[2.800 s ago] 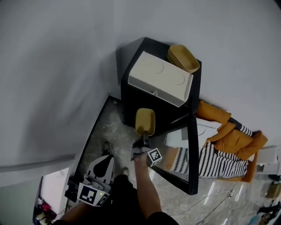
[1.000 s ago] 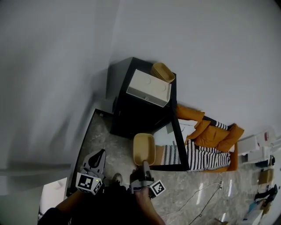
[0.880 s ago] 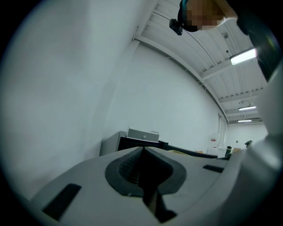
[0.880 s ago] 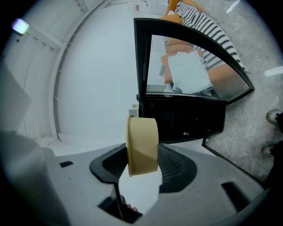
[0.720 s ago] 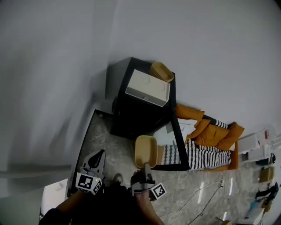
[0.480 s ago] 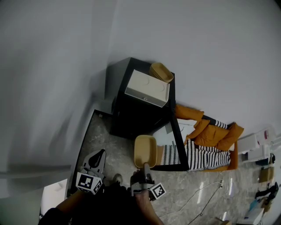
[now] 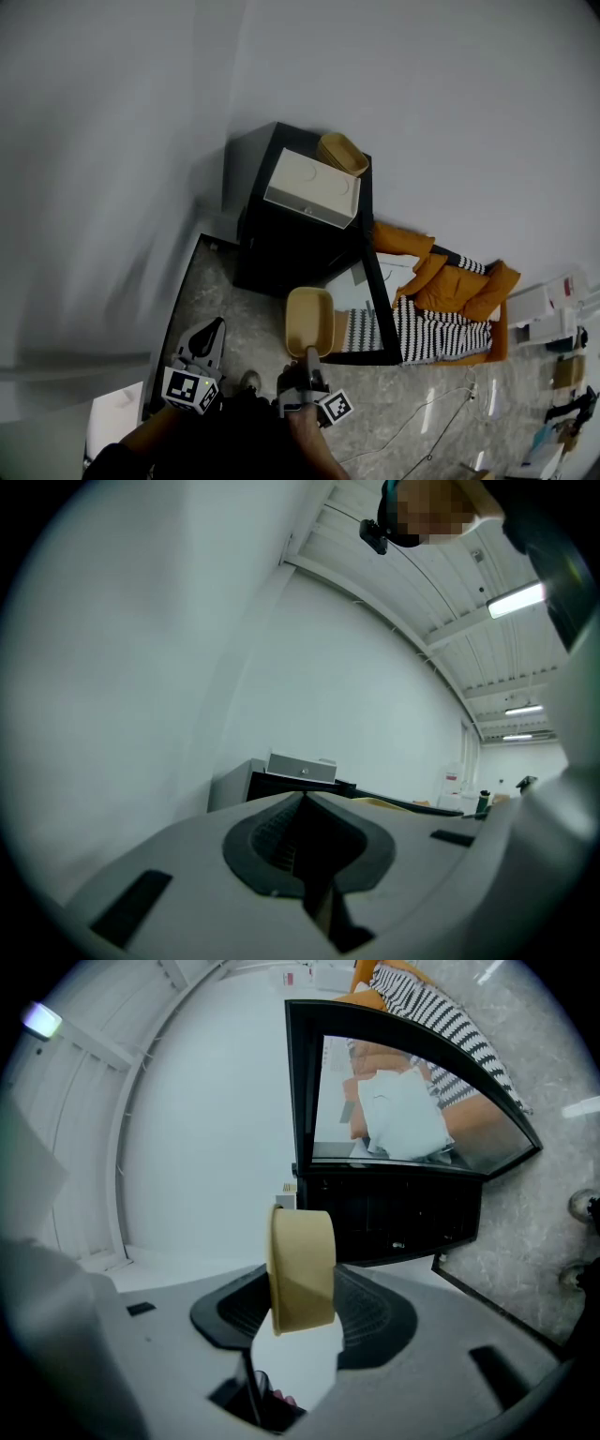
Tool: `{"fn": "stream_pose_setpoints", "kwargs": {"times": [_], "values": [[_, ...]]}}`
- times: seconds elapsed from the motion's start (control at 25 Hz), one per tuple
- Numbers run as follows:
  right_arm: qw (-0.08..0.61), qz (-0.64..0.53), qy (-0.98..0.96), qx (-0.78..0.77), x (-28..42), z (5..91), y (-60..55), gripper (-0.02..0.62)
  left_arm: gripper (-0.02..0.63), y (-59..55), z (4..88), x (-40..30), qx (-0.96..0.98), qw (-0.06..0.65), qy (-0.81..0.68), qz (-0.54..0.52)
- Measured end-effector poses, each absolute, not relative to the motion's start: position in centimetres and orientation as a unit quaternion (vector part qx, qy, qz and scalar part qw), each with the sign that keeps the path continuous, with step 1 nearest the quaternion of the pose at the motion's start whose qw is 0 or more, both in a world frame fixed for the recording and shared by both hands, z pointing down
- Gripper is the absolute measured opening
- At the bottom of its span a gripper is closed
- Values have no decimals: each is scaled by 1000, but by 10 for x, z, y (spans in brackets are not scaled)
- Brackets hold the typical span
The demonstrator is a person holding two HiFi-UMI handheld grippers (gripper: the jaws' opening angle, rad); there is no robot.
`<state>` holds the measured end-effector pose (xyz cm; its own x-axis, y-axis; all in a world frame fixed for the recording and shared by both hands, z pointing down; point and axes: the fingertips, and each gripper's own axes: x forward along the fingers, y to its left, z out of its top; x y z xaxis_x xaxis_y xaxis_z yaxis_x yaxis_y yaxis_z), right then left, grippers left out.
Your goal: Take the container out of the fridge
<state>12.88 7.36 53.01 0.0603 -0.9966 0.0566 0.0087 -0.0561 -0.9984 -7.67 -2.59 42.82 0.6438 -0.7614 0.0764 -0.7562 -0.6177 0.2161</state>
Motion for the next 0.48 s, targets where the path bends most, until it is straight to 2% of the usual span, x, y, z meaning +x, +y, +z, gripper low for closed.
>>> {"fn": "stream_pose_setpoints", "kwargs": {"times": [0.48], "values": [[512,-495,468,-523,135,528,74,192,5,-26,428,-73,898,118,-424,-14]]}}
